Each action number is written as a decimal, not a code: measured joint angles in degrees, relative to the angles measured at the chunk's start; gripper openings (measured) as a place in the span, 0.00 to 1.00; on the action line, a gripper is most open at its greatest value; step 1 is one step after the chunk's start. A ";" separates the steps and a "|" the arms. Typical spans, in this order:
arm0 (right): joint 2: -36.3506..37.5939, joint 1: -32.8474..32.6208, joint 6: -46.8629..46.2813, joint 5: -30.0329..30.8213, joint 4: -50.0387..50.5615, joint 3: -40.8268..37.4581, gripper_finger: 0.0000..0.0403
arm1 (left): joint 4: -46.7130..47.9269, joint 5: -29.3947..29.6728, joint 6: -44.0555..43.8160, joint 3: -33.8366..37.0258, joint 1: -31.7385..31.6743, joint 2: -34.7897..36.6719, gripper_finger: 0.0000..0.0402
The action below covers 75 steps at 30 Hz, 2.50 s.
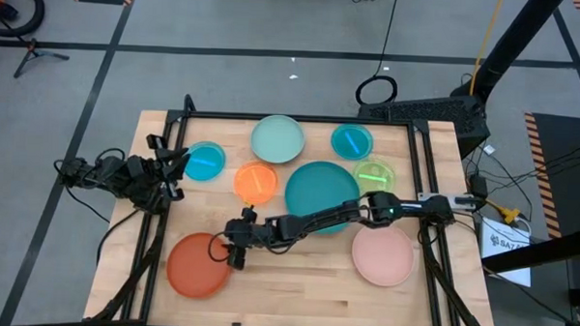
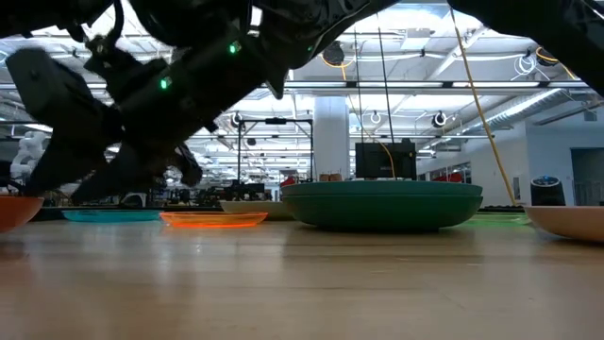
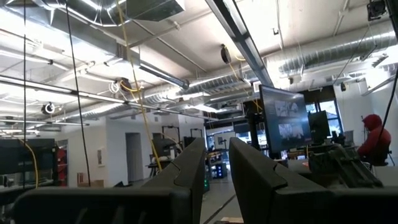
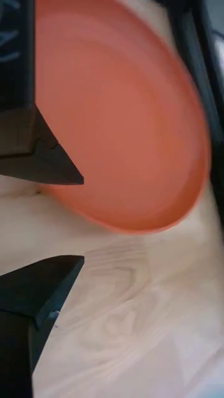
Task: Stack plastic plates
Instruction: Stack the dark orange plate on top of the dark blue plate
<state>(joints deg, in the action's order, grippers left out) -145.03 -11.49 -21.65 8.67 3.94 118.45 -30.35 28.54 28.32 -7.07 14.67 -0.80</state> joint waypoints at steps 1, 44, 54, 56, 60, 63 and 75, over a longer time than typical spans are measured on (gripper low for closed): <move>-0.15 0.00 -0.25 -0.33 0.19 -0.02 0.47 | -0.02 -0.01 -0.02 0.00 0.01 0.02 0.20; -0.94 1.77 -3.58 -2.93 -2.17 -0.07 0.01 | -0.13 0.01 -0.11 0.00 -0.01 0.00 0.20; 3.89 2.15 2.35 -6.30 1.86 -0.11 0.01 | 0.24 0.01 -0.50 0.00 -0.01 0.00 0.20; 5.51 2.41 3.49 -7.25 5.30 -0.11 0.00 | 0.22 0.01 -0.50 0.00 0.01 0.02 0.20; 9.09 2.59 6.13 -7.43 13.55 -0.11 0.00 | 0.24 0.00 -0.54 0.00 -0.01 0.02 0.20; 12.61 2.69 7.37 -7.46 20.79 -0.11 0.00 | 0.24 -0.01 -0.55 0.00 0.00 0.00 0.20; 23.29 3.02 7.85 -2.04 43.95 -0.02 0.00 | 0.28 -0.01 -0.66 0.00 -0.01 0.00 0.20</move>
<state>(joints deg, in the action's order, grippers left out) -121.73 -8.46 -13.80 6.63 47.90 118.43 -30.07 28.53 27.66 -7.07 14.66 -0.80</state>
